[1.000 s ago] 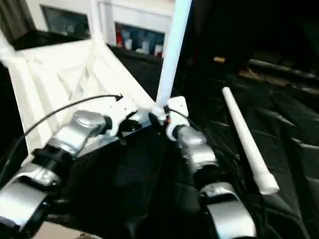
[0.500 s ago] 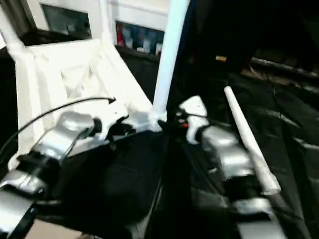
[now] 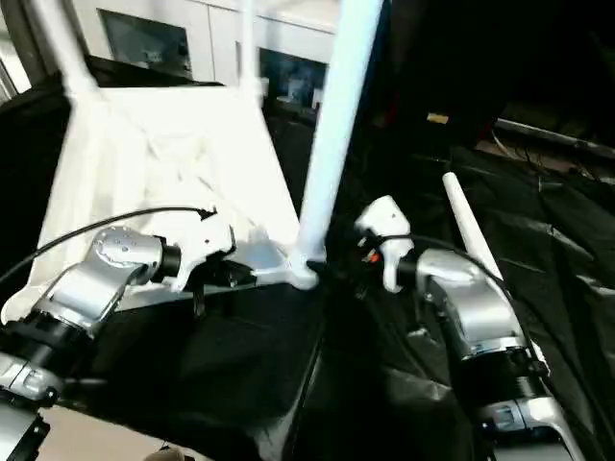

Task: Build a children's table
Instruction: Rotate leg to tighten

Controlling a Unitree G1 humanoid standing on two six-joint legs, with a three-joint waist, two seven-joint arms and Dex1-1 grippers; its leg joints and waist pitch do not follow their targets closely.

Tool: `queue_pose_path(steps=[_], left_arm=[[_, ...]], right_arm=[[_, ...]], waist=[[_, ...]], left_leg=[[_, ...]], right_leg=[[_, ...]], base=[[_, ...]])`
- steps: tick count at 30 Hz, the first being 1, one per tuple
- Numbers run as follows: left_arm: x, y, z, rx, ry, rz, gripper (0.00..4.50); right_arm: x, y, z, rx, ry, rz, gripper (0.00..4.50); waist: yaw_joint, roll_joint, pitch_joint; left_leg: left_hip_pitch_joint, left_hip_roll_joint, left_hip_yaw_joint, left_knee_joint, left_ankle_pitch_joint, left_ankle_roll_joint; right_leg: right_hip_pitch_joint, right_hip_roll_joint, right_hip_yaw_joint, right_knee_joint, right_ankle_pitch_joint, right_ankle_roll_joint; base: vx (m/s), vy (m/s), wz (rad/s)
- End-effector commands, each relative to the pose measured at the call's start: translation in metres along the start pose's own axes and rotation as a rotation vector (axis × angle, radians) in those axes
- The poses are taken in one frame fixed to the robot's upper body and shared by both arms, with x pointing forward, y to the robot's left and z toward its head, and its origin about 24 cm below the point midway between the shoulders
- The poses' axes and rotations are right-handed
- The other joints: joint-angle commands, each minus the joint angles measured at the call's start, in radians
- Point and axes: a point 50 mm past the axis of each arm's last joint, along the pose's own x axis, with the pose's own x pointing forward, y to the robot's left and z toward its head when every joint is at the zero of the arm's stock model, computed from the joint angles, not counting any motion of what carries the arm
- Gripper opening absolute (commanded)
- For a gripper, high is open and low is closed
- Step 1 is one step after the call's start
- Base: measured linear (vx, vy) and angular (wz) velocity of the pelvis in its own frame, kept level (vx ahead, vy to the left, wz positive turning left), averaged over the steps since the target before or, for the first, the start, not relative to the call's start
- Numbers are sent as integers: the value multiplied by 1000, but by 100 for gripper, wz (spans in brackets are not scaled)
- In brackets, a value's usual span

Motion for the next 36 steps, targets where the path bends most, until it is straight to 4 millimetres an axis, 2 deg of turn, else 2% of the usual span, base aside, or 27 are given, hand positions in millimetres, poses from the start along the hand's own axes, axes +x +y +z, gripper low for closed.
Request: queue_pose_path(steps=[1, 9, 10, 18, 22, 23, 26, 27, 33, 36], left_arm=[[5, -9, 10, 37, -75, -69, 0], [6, -14, 10, 53, -90, -93, 0], [7, -14, 10, 53, -88, -92, 0], [5, -13, 9, 51, -79, -83, 0], [5, -13, 8, 50, -75, -83, 0], [4, -12, 8, 51, -73, -81, 0], [3, -12, 7, 49, -70, -78, 0], [3, -11, 7, 49, -69, -77, 0], [3, -10, 5, 43, -62, -70, 0], [4, -8, 4, 25, -59, -49, 0]], right_arm=[[-4, 0, -1, -27, 22, 18, 447], [2, 4, -4, -30, 44, 32, 447], [4, 4, -4, -28, 44, 28, 447], [16, 7, -5, -18, 27, 32, 375], [18, 8, -6, -19, 25, 39, 352], [20, 9, -6, -16, 21, 41, 328], [21, 9, -6, -12, 16, 39, 316], [21, 9, -6, -11, 14, 38, 297], [21, 11, -10, 4, 5, 27, 274], [22, 11, -16, 45, -14, -26, 273]], waist=[[1, -5, -67], [3, -6, -70], [4, -3, -71], [3, -1, -74], [3, 0, -74], [4, 1, -73], [4, 3, -73], [4, 2, -73], [3, 4, -73], [3, 10, -73]], left_leg=[[-1, -6, 22, -60, -177, 60], [-4, -8, 22, -57, -148, 59], [-4, -8, 22, -56, -146, 59], [-3, -9, 22, -54, -133, 59], [-4, -9, 21, -54, -137, 56], [-3, -9, 21, -54, -144, 54], [-2, -9, 20, -55, -152, 50], [-3, -10, 21, -54, -154, 49], [-4, -10, 20, -54, -161, 44], [-4, -11, 20, -54, -164, 40]], right_leg=[[72, -23, 30, -62, -297, -166], [75, -21, 30, -55, -265, -163], [75, -21, 30, -54, -262, -163], [77, -20, 30, -48, -217, -182], [78, -21, 30, -48, -220, -181], [77, -21, 30, -48, -229, -180], [77, -21, 30, -49, -240, -178], [77, -20, 30, -49, -238, -177], [78, -20, 29, -49, -240, -175], [78, -19, 30, -49, -231, -178]], base=[[0, 0, 0], [0, 0, 0], [0, 0, 0], [0, 0, 0], [0, 0, 0], [0, 0, 0], [0, 0, 0], [0, 0, 0], [0, 0, 0], [0, 0, 0]])
